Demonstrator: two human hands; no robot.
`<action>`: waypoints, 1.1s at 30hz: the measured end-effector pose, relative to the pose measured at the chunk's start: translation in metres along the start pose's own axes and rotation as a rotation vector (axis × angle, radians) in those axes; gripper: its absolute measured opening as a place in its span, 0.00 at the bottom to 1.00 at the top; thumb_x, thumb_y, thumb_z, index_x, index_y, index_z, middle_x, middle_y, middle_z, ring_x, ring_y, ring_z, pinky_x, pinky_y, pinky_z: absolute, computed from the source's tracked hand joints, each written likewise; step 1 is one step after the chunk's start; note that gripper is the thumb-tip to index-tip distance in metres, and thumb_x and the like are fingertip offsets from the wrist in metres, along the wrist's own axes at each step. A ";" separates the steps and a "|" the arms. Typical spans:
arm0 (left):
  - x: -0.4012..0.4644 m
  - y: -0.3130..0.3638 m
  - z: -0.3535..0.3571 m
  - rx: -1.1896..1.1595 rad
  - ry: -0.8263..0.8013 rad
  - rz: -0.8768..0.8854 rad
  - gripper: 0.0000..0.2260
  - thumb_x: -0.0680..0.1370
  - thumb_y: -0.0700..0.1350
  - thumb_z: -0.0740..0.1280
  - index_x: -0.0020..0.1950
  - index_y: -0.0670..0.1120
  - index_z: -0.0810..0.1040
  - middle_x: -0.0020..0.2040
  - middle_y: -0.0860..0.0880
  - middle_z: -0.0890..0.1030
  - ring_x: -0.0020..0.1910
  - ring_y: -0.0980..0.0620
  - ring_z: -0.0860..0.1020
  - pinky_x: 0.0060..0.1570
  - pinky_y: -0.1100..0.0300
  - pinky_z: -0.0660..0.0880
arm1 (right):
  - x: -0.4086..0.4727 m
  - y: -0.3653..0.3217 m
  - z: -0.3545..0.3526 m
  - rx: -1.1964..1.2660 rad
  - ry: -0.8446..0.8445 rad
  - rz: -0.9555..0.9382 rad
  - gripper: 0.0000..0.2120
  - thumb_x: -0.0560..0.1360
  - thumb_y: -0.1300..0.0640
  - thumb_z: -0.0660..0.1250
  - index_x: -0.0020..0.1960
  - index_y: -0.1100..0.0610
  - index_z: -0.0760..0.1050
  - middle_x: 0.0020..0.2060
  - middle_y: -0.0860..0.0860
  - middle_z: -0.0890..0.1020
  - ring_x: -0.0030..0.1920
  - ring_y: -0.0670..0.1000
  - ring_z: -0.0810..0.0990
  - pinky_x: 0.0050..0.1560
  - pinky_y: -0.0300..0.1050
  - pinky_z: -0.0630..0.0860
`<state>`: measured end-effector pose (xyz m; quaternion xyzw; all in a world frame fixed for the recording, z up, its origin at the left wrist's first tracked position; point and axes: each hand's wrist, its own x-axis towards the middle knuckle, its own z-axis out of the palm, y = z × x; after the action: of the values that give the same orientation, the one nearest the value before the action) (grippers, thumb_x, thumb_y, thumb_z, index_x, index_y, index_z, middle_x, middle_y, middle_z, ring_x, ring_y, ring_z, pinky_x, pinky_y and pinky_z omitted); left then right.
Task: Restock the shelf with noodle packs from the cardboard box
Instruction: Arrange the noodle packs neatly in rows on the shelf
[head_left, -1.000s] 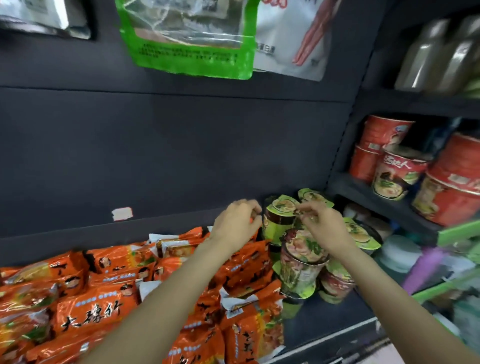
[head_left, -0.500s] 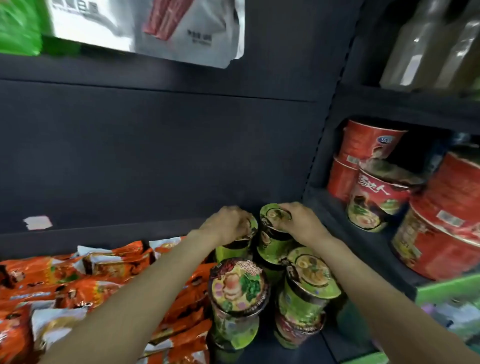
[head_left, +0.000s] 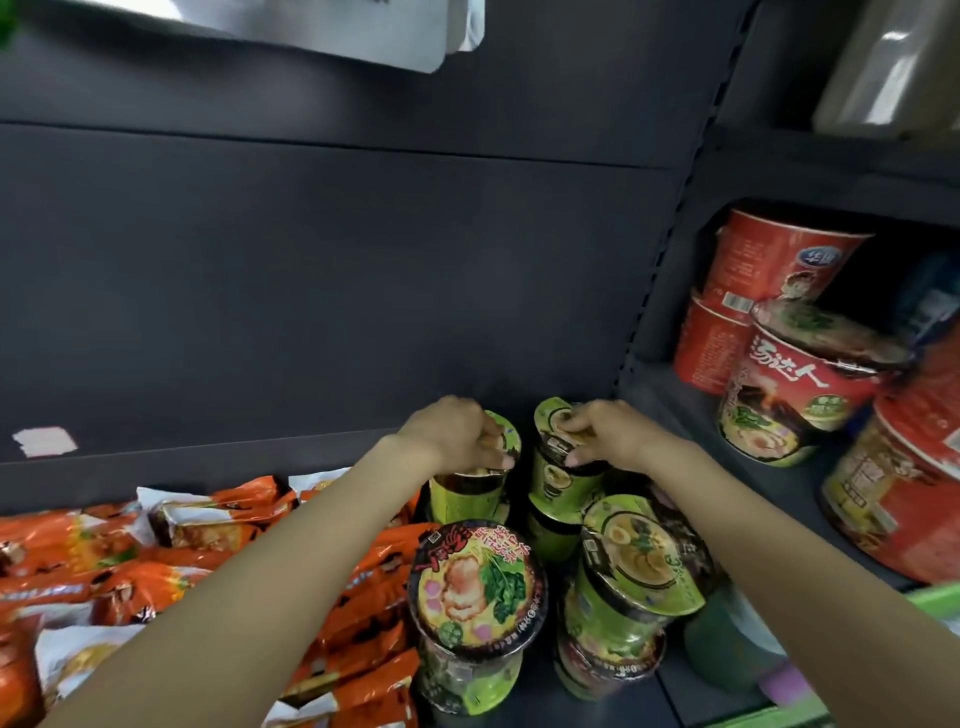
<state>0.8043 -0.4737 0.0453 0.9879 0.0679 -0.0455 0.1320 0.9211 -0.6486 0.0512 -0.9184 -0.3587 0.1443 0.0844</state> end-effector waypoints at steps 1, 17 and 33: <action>0.000 0.000 0.001 -0.002 0.011 -0.003 0.23 0.74 0.61 0.66 0.65 0.52 0.76 0.48 0.52 0.75 0.57 0.48 0.75 0.48 0.57 0.71 | -0.001 0.002 -0.002 0.001 -0.013 0.004 0.29 0.71 0.57 0.73 0.70 0.53 0.69 0.71 0.50 0.67 0.71 0.52 0.65 0.69 0.41 0.59; -0.013 0.007 0.009 0.010 0.110 -0.035 0.24 0.72 0.62 0.66 0.66 0.56 0.72 0.62 0.51 0.72 0.64 0.48 0.66 0.54 0.52 0.70 | -0.011 0.001 0.005 0.062 0.024 0.014 0.17 0.72 0.63 0.71 0.57 0.54 0.71 0.54 0.53 0.75 0.53 0.54 0.74 0.49 0.45 0.68; -0.016 0.001 0.016 -0.062 0.139 -0.062 0.25 0.71 0.65 0.66 0.66 0.59 0.72 0.63 0.54 0.72 0.64 0.51 0.66 0.54 0.53 0.70 | -0.014 0.011 0.011 0.074 0.122 -0.043 0.14 0.70 0.71 0.67 0.47 0.55 0.69 0.53 0.53 0.75 0.50 0.54 0.74 0.46 0.42 0.70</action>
<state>0.7875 -0.4814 0.0316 0.9815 0.1087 0.0210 0.1559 0.9150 -0.6653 0.0411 -0.9137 -0.3672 0.0995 0.1431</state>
